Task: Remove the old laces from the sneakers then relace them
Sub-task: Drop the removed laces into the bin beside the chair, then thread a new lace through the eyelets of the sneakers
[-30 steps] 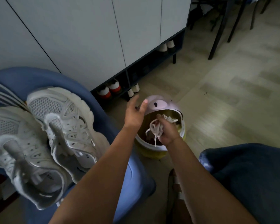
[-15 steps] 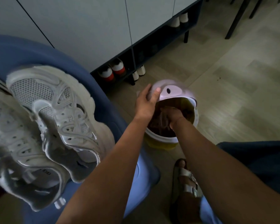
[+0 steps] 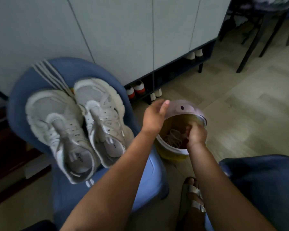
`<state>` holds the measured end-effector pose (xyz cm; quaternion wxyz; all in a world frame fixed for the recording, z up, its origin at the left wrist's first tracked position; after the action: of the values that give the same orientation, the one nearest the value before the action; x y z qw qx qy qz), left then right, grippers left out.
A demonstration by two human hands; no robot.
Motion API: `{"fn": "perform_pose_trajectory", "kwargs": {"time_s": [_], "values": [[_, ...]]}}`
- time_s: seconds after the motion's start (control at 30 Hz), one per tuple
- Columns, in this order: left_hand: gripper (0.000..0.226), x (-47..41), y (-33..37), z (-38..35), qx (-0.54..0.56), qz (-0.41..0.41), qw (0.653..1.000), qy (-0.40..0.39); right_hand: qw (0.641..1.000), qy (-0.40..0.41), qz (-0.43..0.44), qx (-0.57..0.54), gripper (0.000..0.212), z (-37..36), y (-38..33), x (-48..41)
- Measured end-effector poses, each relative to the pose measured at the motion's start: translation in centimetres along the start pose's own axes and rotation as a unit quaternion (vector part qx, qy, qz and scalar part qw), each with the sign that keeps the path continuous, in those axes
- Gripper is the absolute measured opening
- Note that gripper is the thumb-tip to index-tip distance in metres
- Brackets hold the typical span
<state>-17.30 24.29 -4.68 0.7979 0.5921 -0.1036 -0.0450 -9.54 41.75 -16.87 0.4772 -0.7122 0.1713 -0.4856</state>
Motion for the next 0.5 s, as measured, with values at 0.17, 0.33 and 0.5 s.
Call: {"fn": "perform_pose_trajectory", "kwargs": {"time_s": [0.17, 0.33, 0.5], "values": [[0.029, 4.7, 5.3, 6.0, 0.030, -0.097, 0.994, 0.036, 0.984, -0.053, 0.167, 0.024, 0.031, -3.0, -5.4, 8.3], [0.021, 9.2, 8.3, 17.3, 0.023, -0.173, 0.972, 0.159, 0.936, -0.243, 0.254, 0.004, 0.033, -12.2, -10.0, 18.8], [0.009, 10.9, 6.6, 28.4, -0.002, -0.144, 0.936, 0.321, 0.855, -0.367, 0.361, 0.073, 0.021, -21.1, -12.7, 27.0]]}}
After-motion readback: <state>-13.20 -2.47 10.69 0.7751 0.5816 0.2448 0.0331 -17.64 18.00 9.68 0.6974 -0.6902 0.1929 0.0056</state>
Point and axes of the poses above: each hand's wrist, its own x-axis away from the middle knuckle, its own z-axis out of the back of the hand, y = z × x, the point moved 9 cm from there along -x, towards the middle knuckle, and after that the axes turned 1 degree about y, right-handed, at the moved point
